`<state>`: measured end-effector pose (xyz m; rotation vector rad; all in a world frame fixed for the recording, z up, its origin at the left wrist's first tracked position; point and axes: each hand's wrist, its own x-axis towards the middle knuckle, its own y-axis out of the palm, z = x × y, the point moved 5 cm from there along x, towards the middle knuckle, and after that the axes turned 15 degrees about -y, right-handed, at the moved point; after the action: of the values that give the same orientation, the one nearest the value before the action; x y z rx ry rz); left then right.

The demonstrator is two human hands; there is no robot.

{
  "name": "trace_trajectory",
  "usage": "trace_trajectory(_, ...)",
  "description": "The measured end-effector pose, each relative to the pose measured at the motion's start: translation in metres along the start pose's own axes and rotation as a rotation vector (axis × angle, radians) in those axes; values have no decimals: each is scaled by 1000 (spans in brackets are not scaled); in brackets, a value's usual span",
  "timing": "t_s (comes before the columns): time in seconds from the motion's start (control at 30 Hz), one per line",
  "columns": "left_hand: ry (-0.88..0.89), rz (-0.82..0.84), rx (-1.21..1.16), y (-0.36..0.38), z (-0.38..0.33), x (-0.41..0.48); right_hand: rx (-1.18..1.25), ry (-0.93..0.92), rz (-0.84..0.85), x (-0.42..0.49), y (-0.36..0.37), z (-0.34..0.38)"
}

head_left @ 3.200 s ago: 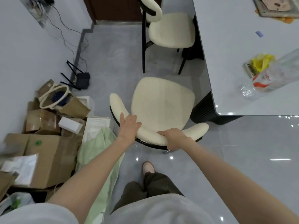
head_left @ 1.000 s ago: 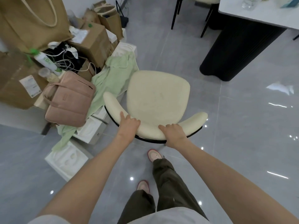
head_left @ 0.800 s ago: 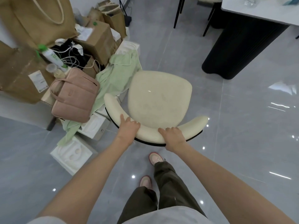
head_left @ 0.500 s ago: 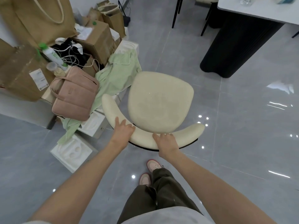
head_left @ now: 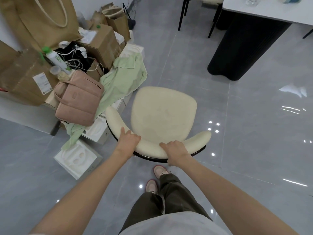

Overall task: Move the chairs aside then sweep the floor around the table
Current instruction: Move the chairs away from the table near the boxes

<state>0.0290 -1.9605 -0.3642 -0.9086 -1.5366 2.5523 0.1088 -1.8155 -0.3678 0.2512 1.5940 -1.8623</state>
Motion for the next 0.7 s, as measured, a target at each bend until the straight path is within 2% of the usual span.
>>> trace_trajectory(0.2, -8, 80, -34, -6, -5, -6, 195, 16, -96, -15, 4, -10)
trace_trajectory(0.33, 28, 229, -75, -11, -12, -14, 403, 21, -96, -30, -8, -14)
trace_trajectory(0.47, 43, 352, -390, -33, -22, -10, 533, 53, -80, -53, -29, -37)
trace_trajectory(0.53, 32, 311, -519, -50, -29, -7, 497, 103, -95, -65, -40, -56)
trace_trajectory(0.7, -35, 170, -593, -90, -61, 8, 443, 193, -192, -97, -64, -114)
